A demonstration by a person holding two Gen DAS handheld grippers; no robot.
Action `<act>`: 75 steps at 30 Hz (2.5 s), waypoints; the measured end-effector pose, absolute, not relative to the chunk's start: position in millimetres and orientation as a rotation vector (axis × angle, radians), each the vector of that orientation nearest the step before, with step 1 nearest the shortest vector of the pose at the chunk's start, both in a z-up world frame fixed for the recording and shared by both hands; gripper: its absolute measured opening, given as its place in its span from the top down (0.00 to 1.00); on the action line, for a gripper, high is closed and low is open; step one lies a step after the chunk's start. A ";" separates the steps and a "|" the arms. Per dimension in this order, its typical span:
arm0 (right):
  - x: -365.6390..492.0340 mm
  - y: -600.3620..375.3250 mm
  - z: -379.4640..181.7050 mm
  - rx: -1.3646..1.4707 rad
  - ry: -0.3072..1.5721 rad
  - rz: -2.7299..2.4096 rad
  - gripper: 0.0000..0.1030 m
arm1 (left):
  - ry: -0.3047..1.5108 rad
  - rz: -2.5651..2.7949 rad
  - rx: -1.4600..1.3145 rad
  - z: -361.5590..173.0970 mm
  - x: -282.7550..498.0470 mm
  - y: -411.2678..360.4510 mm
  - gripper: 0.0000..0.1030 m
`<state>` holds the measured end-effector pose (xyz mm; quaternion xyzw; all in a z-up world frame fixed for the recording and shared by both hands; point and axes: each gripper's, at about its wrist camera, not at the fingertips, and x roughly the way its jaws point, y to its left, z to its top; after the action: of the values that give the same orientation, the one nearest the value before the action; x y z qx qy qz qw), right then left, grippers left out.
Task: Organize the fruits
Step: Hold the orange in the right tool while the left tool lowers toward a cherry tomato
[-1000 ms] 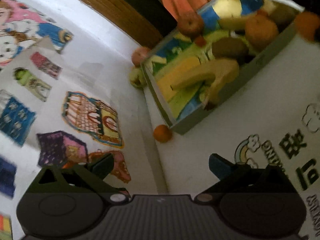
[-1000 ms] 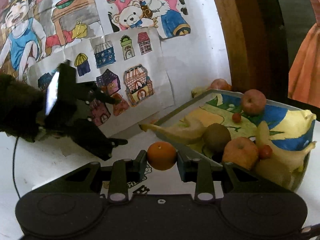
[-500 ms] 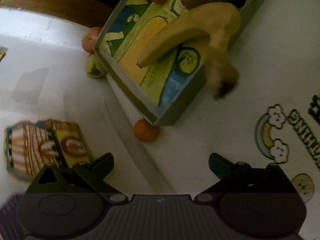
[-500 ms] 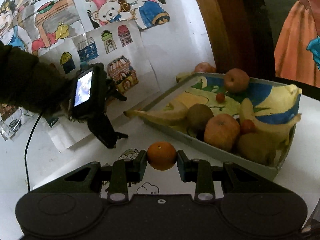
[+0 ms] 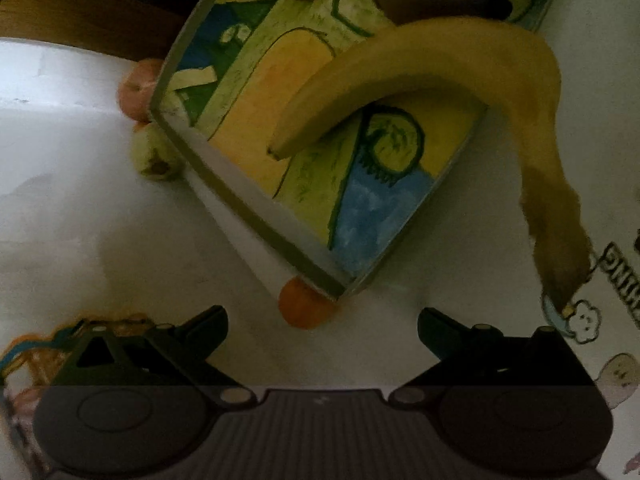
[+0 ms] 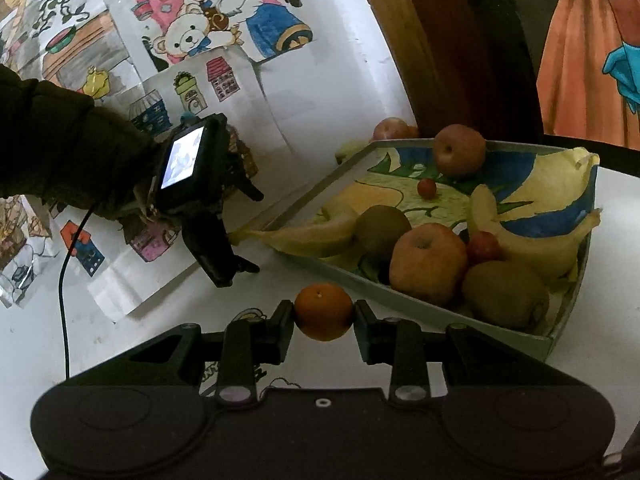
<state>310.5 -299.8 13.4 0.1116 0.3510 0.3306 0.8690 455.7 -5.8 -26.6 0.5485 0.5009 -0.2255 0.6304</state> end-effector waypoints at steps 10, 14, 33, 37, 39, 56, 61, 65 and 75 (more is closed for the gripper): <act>313.4 -311.9 5.9 0.257 0.751 0.651 0.66 | 1.368 -0.683 1.188 -33.0 480.5 -14.6 0.00; 313.5 -315.7 5.3 0.262 0.750 0.642 0.66 | 1.376 -0.694 1.195 -34.0 479.0 -15.0 0.00; 313.6 -305.3 2.4 0.242 0.763 0.676 0.66 | 1.127 -0.446 1.161 -6.2 429.4 -6.5 0.00; 311.0 -299.8 2.4 0.241 0.764 0.682 0.66 | 1.139 -0.468 1.204 -22.6 438.8 -5.1 0.00; 309.2 -297.6 0.6 0.248 0.767 0.681 0.66 | 1.119 -0.499 1.198 -19.0 438.7 -6.6 0.00; 298.8 -295.0 -5.1 0.267 0.779 0.655 0.66 | 1.243 -0.612 1.118 -30.9 471.6 -17.3 0.00; 297.4 -294.9 -0.2 0.270 0.778 0.659 0.66 | 1.259 -0.524 1.032 -21.8 473.5 -10.8 0.00; 296.3 -293.2 12.9 0.249 0.781 0.675 0.66 | 1.194 -0.446 0.999 -5.2 445.9 -6.9 0.00; 292.8 -292.9 57.2 0.244 0.745 0.683 0.66 | 1.014 -0.427 1.401 17.8 404.2 -27.7 0.01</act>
<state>292.8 -292.9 57.2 0.1164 0.3561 0.3264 0.8678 404.2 -27.7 17.8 0.6114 0.4427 -0.1862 0.6289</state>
